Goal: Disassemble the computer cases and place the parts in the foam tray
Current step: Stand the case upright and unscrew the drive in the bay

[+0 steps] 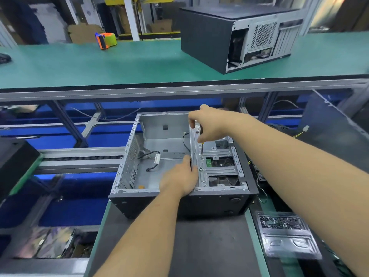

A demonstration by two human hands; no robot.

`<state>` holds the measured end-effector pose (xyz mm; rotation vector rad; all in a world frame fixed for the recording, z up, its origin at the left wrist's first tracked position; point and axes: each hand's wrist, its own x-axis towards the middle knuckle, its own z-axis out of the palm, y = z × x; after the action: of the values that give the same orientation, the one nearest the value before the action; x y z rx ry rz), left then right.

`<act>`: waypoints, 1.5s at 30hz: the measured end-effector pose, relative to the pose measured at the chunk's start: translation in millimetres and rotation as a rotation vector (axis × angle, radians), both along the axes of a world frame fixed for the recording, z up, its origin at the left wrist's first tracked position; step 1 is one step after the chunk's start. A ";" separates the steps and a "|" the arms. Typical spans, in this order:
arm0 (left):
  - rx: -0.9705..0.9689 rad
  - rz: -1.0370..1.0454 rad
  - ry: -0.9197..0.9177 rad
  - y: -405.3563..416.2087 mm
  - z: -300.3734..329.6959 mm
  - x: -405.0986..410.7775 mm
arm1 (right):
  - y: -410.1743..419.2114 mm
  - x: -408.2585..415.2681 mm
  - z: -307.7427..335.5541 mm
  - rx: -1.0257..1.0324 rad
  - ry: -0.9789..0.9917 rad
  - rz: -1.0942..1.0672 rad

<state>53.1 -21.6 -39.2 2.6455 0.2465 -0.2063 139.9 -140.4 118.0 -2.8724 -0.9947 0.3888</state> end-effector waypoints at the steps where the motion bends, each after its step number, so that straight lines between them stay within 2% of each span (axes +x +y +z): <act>1: 0.002 -0.001 -0.002 0.0 -0.3 -0.3 | 2.5 -1.7 0.0 -0.039 -0.039 -0.026; 7: 0.026 0.008 -0.009 -1.2 -2.3 1.8 | 17.0 -0.2 -1.2 -0.160 -0.226 -0.091; 19: 0.021 0.034 -0.014 -2.0 -1.3 1.2 | -0.4 -3.4 4.8 -0.005 -0.011 0.033; 25: 0.035 0.038 -0.026 -2.1 0.1 1.7 | 8.9 -7.1 -0.7 -0.156 -0.217 -0.090; 28: 0.033 0.030 -0.021 -2.4 -0.1 1.0 | 11.6 -7.6 -0.6 -0.219 -0.307 -0.085; 32: 0.025 0.030 -0.025 -1.0 0.0 1.6 | 12.4 -6.7 2.4 -0.180 -0.264 -0.012; 36: 0.019 0.029 -0.031 -1.4 0.1 0.8 | 7.4 -6.6 6.9 -0.041 -0.098 0.018; 39: 0.022 0.027 -0.034 -1.3 0.8 1.0 | 7.2 -9.3 5.9 -0.012 -0.035 0.018; 45: 0.016 0.028 -0.034 -1.3 0.2 1.9 | 15.3 -11.7 -0.2 -0.174 -0.247 -0.150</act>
<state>55.0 -22.8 -39.0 2.6571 0.2748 -0.1507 128.2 -125.1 117.8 -3.1870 -0.8040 0.1156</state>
